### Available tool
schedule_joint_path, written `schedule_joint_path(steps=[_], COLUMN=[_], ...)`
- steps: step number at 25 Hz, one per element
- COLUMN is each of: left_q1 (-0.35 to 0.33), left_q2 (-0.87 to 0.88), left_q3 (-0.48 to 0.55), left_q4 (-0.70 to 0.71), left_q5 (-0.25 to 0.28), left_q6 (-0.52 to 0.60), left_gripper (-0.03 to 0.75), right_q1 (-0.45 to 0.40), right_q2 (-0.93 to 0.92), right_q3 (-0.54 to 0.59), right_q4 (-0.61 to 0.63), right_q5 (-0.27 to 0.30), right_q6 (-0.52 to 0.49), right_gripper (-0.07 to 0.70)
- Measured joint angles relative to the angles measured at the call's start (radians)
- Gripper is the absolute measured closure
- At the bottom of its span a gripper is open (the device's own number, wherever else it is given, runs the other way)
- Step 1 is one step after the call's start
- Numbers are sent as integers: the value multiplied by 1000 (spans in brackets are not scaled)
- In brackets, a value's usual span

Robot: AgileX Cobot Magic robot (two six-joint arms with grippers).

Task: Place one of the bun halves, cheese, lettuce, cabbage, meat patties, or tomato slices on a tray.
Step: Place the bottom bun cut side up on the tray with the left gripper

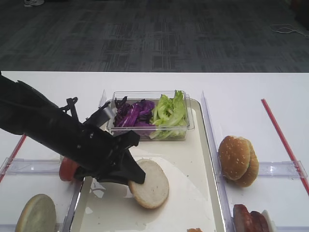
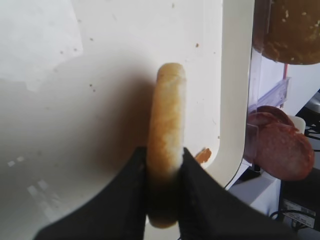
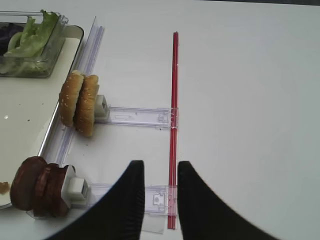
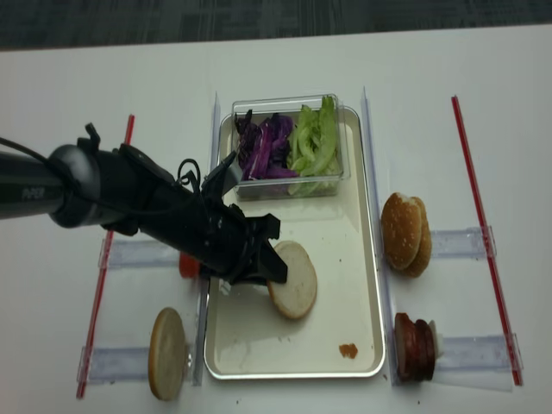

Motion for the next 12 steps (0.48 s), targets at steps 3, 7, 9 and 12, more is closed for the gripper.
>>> schedule_joint_path(steps=[3, 7, 9, 12], left_q1=[0, 0, 0, 0], left_q2=[0, 1, 1, 1], left_q3=[0, 0, 0, 0], left_q4=[0, -2, -3, -9], left_q5=[0, 0, 0, 0], left_q6=[7, 7, 7, 7], left_gripper=[608, 608, 608, 608], right_q1=[0, 0, 0, 0], right_q2=[0, 0, 0, 0], right_q3=[0, 0, 0, 0], right_q4=[0, 0, 0, 0], right_q5=[0, 0, 0, 0], right_q6=[0, 0, 0, 0], right_gripper=[430, 430, 430, 430])
